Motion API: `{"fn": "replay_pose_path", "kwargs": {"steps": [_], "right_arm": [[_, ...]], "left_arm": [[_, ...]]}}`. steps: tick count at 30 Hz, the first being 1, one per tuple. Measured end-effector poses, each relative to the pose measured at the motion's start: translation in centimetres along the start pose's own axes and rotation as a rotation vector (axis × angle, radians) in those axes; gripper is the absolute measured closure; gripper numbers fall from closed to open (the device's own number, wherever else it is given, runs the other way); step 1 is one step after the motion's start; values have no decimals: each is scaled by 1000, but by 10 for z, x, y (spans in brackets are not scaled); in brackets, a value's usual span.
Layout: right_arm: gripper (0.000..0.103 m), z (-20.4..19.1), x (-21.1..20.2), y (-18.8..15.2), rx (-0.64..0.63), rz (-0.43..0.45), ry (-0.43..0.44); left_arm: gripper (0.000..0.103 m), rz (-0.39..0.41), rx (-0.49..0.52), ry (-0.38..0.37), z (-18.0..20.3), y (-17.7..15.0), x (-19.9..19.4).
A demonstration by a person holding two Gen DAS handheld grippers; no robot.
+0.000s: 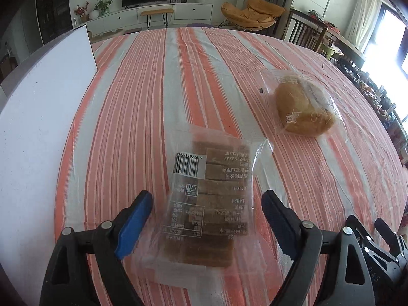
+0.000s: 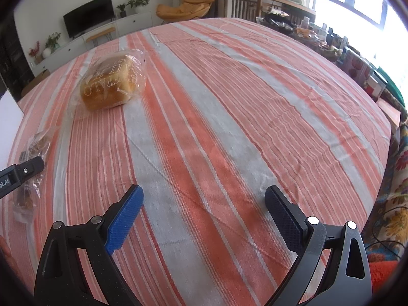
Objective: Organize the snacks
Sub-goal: 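Straddle the sliced bread bag with the open left tool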
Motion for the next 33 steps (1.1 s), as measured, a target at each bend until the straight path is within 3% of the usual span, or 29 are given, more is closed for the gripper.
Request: {"fn": "replay_pose_path", "kwargs": {"steps": [4, 11, 33], "right_arm": [[5, 0, 0, 0, -2, 0, -1], [5, 0, -1, -2, -10, -7, 9], [4, 0, -1, -2, -10, -6, 9]], "left_arm": [[3, 21, 62, 77, -3, -5, 7], [0, 69, 68, 76, -5, -3, 8], [0, 69, 68, 76, -4, -2, 8]]}}
Point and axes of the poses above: each gripper's, at about its wrist camera, not at the fingertips, and x roughly the way its jaws point, z to its right, y to its top, the point moved 7 cm from there along x, roughly the way its jaws point, and after that the axes turned 3 degrees about -z, right-handed, at the moved point
